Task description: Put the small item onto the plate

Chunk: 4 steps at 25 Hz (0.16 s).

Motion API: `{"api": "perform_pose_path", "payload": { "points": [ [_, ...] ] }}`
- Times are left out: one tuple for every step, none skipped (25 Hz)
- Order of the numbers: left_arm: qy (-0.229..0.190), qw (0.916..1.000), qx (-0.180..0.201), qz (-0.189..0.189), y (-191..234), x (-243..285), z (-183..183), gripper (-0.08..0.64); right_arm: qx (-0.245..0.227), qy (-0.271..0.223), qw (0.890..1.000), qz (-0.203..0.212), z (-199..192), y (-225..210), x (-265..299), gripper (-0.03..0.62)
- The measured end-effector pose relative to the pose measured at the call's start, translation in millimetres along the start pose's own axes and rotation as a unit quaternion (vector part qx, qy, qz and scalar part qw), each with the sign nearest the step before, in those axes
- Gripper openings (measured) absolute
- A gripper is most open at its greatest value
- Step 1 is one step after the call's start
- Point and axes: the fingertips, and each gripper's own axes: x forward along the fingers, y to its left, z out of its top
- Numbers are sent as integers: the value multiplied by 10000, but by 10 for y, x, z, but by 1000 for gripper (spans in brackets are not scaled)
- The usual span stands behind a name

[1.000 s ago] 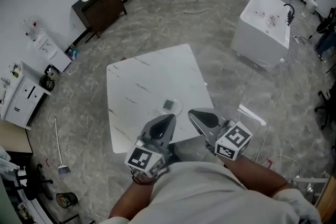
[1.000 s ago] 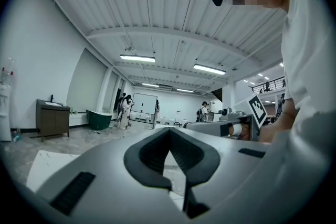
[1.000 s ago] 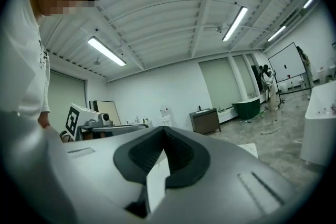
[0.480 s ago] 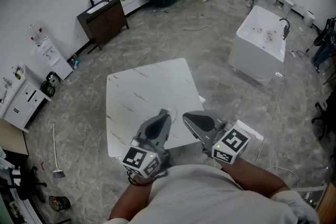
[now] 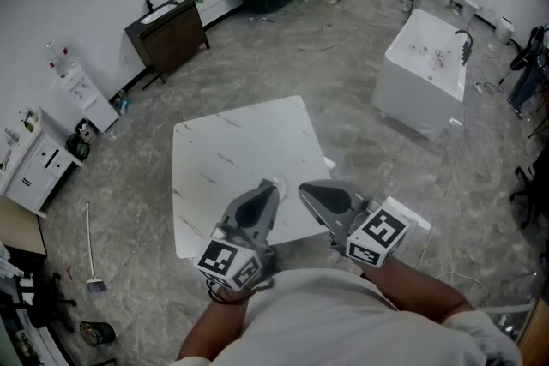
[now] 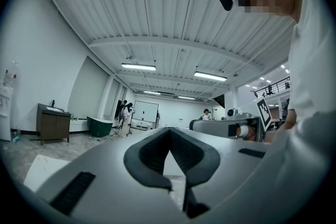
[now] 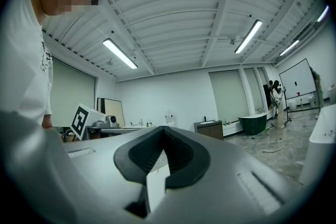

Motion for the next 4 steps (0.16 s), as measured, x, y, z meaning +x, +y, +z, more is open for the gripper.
{"api": "perform_pose_path", "payload": {
  "points": [
    [-2,10000,1,9,11,-2,3,5,-4,-5,10000,3,0,-4,9,2],
    [-8,10000,0,16,24,-5,1,5,-10,-8,10000,7,-1,-8,20,2],
    [-15,10000,-2,22,36,-8,-5,5,-16,-10,10000,10,-4,-13,31,2],
    [-22,10000,-4,26,48,-11,-10,5,-22,-11,10000,13,-6,-18,41,2]
  ]
}}
